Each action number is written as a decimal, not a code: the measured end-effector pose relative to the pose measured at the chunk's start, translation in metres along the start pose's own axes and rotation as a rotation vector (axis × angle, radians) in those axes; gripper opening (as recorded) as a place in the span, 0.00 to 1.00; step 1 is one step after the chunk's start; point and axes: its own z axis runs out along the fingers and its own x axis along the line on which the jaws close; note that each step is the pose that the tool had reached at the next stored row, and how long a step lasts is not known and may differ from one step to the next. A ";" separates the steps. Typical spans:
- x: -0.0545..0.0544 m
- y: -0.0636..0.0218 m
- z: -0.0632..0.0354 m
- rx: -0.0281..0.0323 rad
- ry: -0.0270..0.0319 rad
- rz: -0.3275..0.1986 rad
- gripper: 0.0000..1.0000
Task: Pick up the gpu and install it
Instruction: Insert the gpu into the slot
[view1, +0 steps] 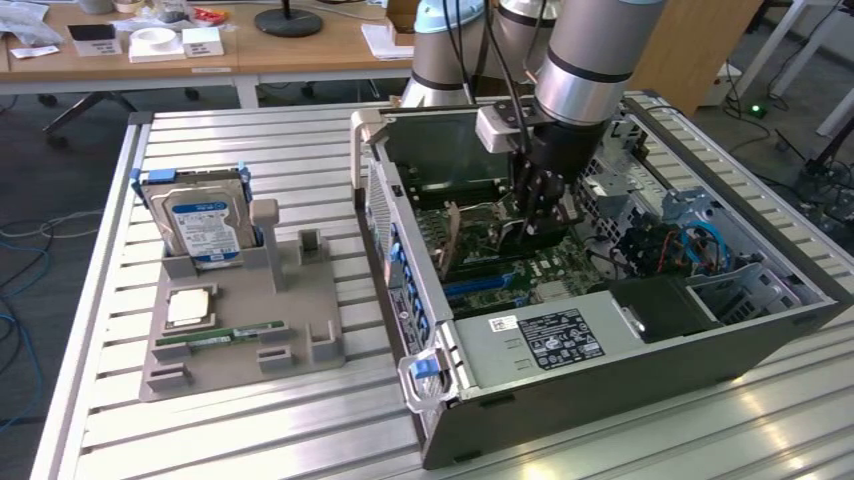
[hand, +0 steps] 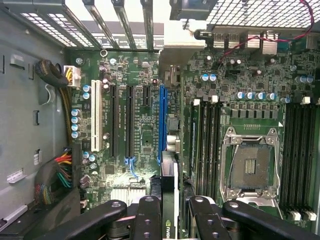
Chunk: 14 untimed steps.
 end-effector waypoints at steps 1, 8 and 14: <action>0.000 0.0001 0.0000 0.0000 0.0001 0.000 0.26; 0.001 0.0002 0.0010 -0.0001 0.0002 -0.001 0.26; 0.001 0.0002 0.0012 -0.0001 0.0001 -0.002 0.26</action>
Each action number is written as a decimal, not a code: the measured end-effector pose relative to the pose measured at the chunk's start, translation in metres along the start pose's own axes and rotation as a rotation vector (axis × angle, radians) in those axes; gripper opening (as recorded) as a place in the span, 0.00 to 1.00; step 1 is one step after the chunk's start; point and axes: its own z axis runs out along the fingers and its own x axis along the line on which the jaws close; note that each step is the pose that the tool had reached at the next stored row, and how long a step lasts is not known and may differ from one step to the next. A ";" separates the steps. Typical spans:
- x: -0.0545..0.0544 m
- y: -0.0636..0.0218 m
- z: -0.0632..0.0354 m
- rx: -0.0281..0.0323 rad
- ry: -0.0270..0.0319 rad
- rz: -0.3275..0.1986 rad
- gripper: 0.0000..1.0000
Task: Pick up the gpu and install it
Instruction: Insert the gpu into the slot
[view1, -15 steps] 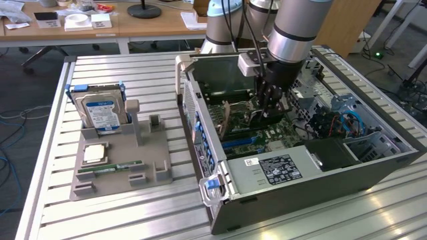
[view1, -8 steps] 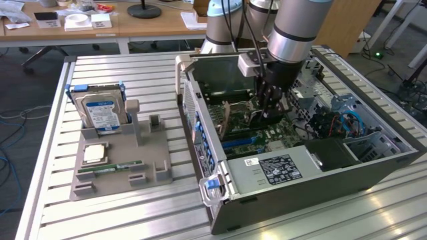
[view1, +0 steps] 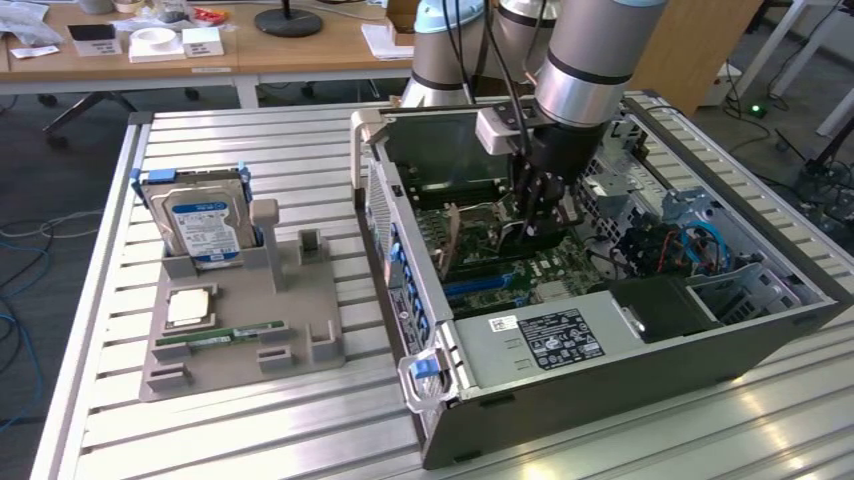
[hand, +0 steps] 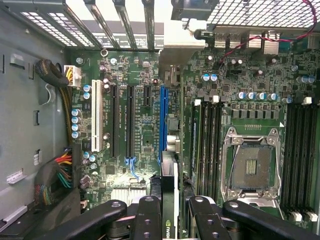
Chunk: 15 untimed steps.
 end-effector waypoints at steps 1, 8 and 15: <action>0.000 0.0004 0.0000 0.0000 -0.0001 0.000 0.26; 0.000 0.0047 0.0007 -0.0001 0.0000 -0.001 0.26; 0.001 0.0087 0.0030 0.0000 -0.0003 -0.004 0.26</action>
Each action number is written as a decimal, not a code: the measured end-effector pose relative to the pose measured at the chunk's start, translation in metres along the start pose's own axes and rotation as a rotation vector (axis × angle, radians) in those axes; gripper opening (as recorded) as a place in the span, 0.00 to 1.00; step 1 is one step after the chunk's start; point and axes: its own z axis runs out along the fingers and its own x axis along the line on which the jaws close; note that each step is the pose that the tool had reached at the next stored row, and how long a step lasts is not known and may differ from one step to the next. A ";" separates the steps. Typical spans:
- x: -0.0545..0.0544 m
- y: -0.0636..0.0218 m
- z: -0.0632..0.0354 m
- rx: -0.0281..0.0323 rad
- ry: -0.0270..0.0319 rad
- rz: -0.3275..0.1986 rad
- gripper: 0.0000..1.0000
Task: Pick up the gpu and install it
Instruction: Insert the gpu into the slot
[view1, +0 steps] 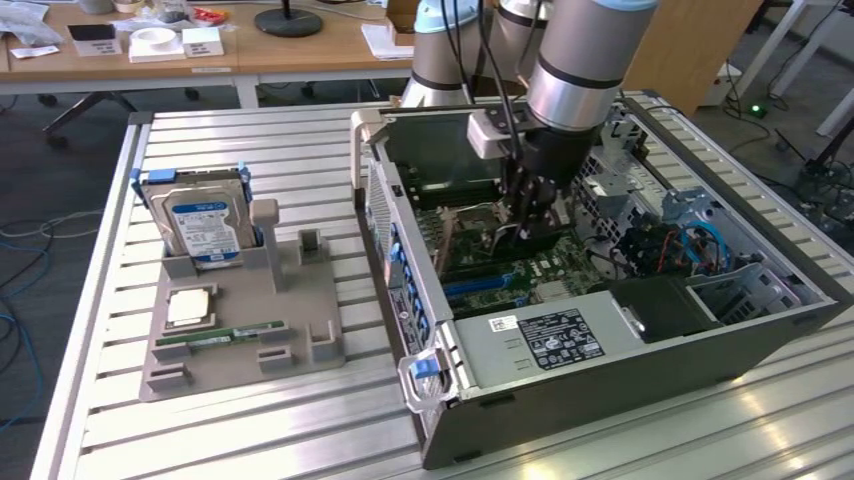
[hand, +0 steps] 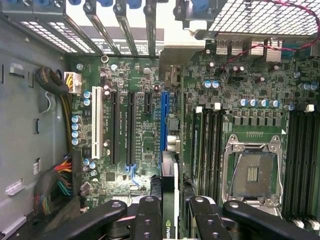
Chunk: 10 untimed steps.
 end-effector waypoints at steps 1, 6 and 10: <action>0.000 0.0004 -0.0001 -0.0001 0.0003 0.000 0.26; 0.002 0.0009 -0.0001 -0.0001 0.0004 0.000 0.26; 0.005 0.0015 0.0009 0.0000 0.0003 0.000 0.26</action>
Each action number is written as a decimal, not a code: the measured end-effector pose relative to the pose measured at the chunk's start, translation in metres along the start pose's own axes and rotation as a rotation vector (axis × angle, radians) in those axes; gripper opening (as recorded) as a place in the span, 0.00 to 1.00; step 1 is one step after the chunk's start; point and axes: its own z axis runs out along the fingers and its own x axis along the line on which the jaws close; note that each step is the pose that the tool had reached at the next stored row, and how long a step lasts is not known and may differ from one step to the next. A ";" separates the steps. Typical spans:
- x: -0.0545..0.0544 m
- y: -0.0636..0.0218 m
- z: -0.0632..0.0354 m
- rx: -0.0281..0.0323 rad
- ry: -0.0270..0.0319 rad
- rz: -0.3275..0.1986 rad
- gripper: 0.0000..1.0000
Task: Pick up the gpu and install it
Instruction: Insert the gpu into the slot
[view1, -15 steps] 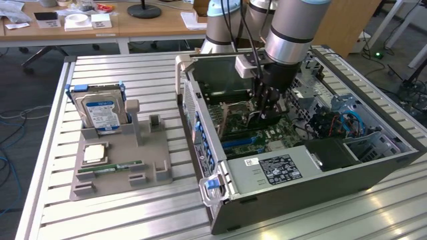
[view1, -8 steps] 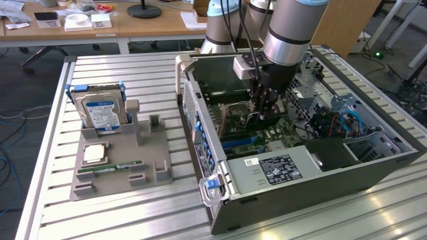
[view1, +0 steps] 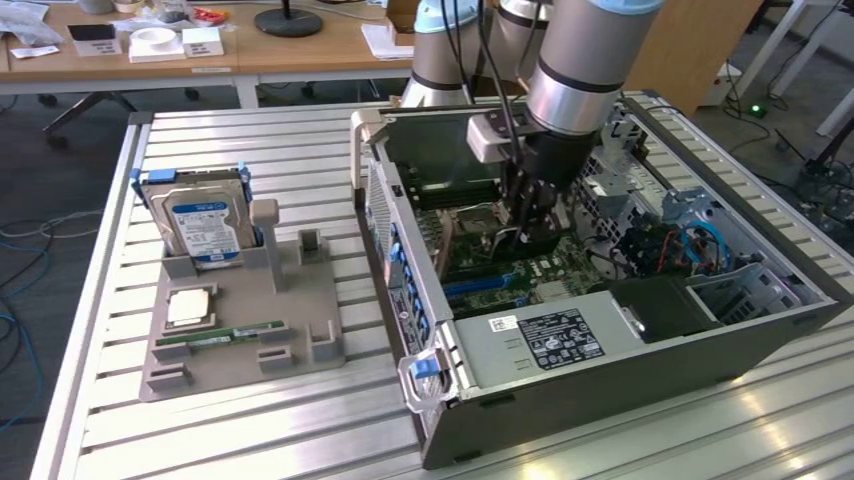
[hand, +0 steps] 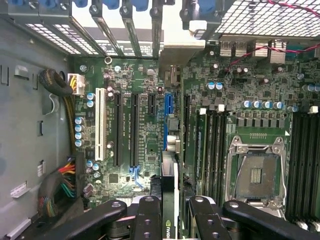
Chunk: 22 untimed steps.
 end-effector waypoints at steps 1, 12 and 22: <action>0.000 0.0001 0.0005 -0.0001 0.0002 0.000 0.26; 0.001 0.0075 0.0067 0.0001 -0.0001 0.000 0.26; 0.001 0.0128 0.0140 -0.0001 0.0002 0.000 0.26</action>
